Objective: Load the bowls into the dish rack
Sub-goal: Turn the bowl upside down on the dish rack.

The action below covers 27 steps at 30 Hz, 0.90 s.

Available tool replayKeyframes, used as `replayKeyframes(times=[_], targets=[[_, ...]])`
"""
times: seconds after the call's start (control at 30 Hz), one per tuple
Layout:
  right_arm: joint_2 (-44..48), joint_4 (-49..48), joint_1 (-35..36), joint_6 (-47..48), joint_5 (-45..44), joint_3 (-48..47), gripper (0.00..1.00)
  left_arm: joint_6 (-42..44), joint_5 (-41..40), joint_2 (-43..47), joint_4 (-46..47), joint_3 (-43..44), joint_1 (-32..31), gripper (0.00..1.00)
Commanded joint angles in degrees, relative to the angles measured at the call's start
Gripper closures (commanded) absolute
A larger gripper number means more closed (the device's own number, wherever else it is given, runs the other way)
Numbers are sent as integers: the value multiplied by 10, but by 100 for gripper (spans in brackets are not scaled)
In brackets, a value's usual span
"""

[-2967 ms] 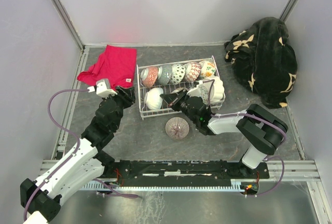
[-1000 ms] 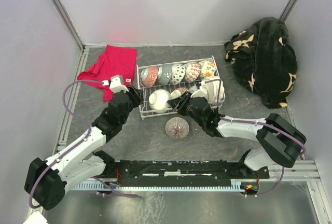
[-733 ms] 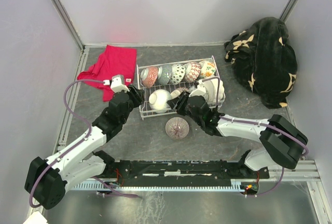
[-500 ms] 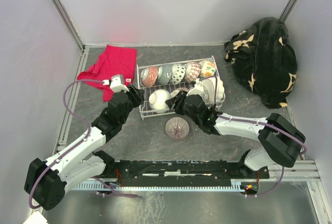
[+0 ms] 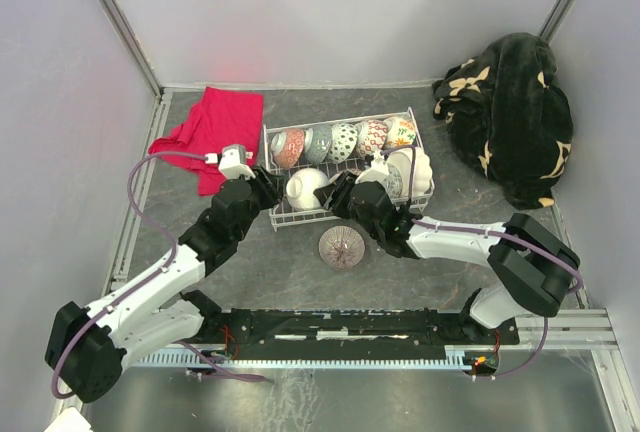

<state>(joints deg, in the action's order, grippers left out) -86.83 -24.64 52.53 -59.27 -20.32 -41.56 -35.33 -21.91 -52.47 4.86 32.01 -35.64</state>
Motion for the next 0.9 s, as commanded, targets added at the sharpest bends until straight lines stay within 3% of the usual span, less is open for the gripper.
replayKeyframes(times=[0.0, 0.57, 0.87], targets=[[-19, 50, 6, 7, -6, 16, 44, -4, 1, -13, 32, 27, -9, 53], [-16, 34, 12, 1, -13, 26, 42, 1, -8, -69, 45, 43, -24, 63], [77, 86, 33, 39, -40, 34, 41, 5, -19, -40, 40, 38, -25, 61]])
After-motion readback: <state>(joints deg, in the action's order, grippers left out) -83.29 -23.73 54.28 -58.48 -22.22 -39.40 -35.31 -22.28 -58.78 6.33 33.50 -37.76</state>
